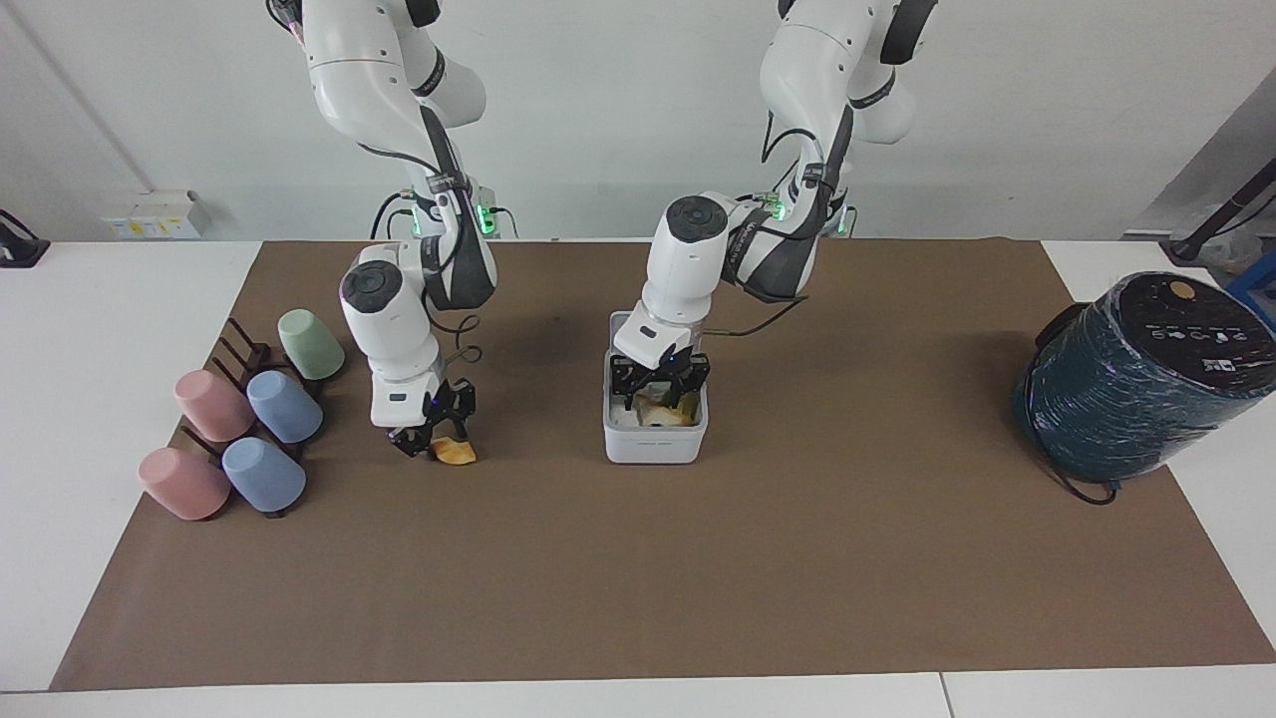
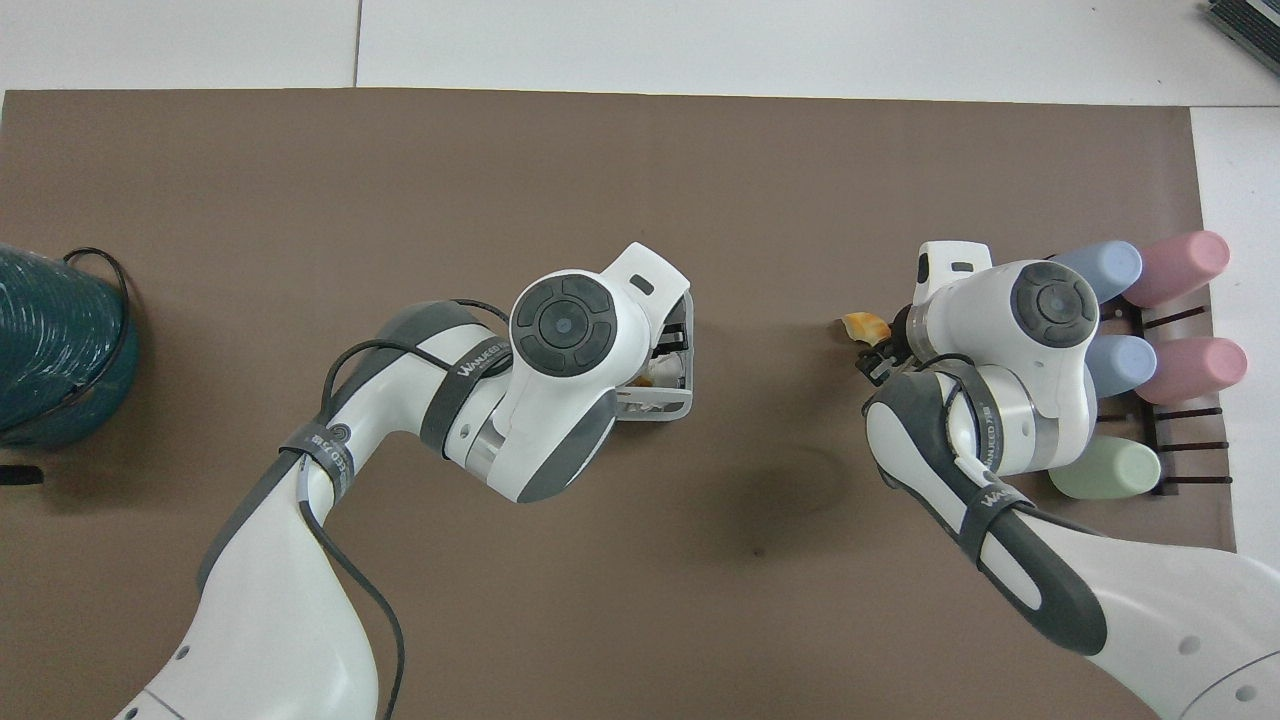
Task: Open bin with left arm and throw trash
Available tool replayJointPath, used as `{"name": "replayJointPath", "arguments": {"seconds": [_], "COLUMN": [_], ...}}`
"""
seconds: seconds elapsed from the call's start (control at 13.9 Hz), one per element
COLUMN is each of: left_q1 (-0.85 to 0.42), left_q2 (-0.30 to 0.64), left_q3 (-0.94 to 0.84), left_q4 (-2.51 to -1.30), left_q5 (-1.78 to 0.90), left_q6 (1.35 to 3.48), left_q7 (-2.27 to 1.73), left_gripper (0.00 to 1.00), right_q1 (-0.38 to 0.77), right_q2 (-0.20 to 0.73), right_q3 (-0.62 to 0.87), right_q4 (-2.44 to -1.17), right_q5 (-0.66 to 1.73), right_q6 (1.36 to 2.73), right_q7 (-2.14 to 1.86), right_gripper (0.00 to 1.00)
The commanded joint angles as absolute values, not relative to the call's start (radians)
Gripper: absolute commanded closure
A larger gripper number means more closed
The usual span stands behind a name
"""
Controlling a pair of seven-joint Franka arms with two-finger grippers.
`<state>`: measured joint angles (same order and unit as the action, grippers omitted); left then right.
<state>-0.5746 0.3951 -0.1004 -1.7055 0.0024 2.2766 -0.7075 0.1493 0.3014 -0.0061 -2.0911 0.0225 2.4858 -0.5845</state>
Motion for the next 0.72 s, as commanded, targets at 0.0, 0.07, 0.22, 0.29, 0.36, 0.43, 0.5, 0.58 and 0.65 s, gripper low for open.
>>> {"name": "replayJointPath", "arguments": {"seconds": [0.0, 0.07, 0.22, 0.29, 0.36, 0.43, 0.5, 0.58, 0.65], "left_q1": [-0.557, -0.543, -0.516, -0.493, -0.470, -0.442, -0.398, -0.355, -0.316], "left_q2": [0.423, 0.423, 0.411, 0.402, 0.396, 0.396, 0.393, 0.376, 0.365], "left_q3": [-0.091, -0.091, -0.086, -0.081, -0.077, -0.075, -0.077, -0.078, -0.077], "left_q4": [-1.573, -1.540, -1.490, -1.456, -1.412, -1.379, -1.355, -1.335, -1.321], "left_q5": [0.008, 0.008, 0.006, 0.006, 0.005, 0.005, 0.005, 0.005, 0.005], "left_q6": [2.119, 2.074, 1.996, 1.935, 1.860, 1.786, 1.726, 1.673, 1.620], "left_q7": [-0.703, -0.698, -0.669, -0.658, -0.638, -0.609, -0.563, -0.513, -0.461], "left_gripper": [0.00, 0.00, 0.00, 0.00, 0.00, 0.00, 0.00, 0.00, 0.00], "right_q1": [0.153, 0.153, 0.153, 0.155, 0.167, 0.176, 0.184, 0.189, 0.189], "right_q2": [0.296, 0.285, 0.250, 0.239, 0.233, 0.227, 0.221, 0.213, 0.207], "right_q3": [0.005, 0.005, 0.009, 0.014, 0.014, 0.014, 0.017, 0.023, 0.040], "right_q4": [-2.092, -2.091, -2.047, -2.001, -1.964, -1.936, -1.913, -1.886, -1.852], "right_q5": [0.025, 0.025, 0.025, 0.025, 0.025, 0.025, 0.026, 0.026, 0.044], "right_q6": [2.488, 2.474, 2.387, 2.323, 2.275, 2.238, 2.202, 2.166, 2.120], "right_q7": [-0.500, -0.470, -0.350, -0.278, -0.225, -0.183, -0.142, -0.100, -0.053], "right_gripper": [1.00, 1.00, 1.00, 1.00, 1.00, 1.00, 1.00, 1.00, 1.00]}}
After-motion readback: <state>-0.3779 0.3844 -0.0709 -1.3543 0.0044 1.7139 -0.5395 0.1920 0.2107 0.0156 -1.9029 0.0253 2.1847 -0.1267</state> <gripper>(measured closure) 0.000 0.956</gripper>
